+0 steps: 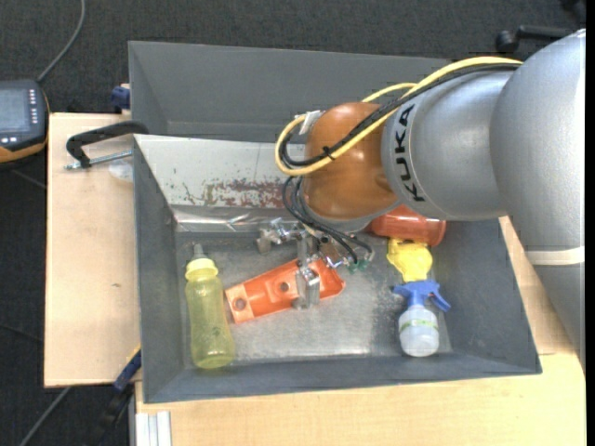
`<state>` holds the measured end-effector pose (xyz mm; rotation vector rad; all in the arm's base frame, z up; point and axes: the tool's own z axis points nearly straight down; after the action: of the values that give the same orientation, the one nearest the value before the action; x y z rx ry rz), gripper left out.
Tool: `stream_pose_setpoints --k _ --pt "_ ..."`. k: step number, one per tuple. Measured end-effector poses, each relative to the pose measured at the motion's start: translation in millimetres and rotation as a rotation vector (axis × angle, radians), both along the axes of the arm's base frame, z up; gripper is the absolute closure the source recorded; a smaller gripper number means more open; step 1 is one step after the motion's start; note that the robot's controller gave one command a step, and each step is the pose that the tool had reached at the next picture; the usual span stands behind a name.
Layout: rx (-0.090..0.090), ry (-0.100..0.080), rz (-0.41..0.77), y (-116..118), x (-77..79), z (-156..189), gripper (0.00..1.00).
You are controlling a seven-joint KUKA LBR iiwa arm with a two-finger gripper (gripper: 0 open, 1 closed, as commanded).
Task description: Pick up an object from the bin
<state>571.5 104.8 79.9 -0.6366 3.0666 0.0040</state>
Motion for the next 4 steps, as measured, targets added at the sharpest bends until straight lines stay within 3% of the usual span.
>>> stream_pose_setpoints --k 1,4 --pt "0.001 -0.003 0.191 21.1 -1.4 -8.8 1.00" --pt "0.001 0.002 0.190 21.0 -3.1 -2.0 1.00"
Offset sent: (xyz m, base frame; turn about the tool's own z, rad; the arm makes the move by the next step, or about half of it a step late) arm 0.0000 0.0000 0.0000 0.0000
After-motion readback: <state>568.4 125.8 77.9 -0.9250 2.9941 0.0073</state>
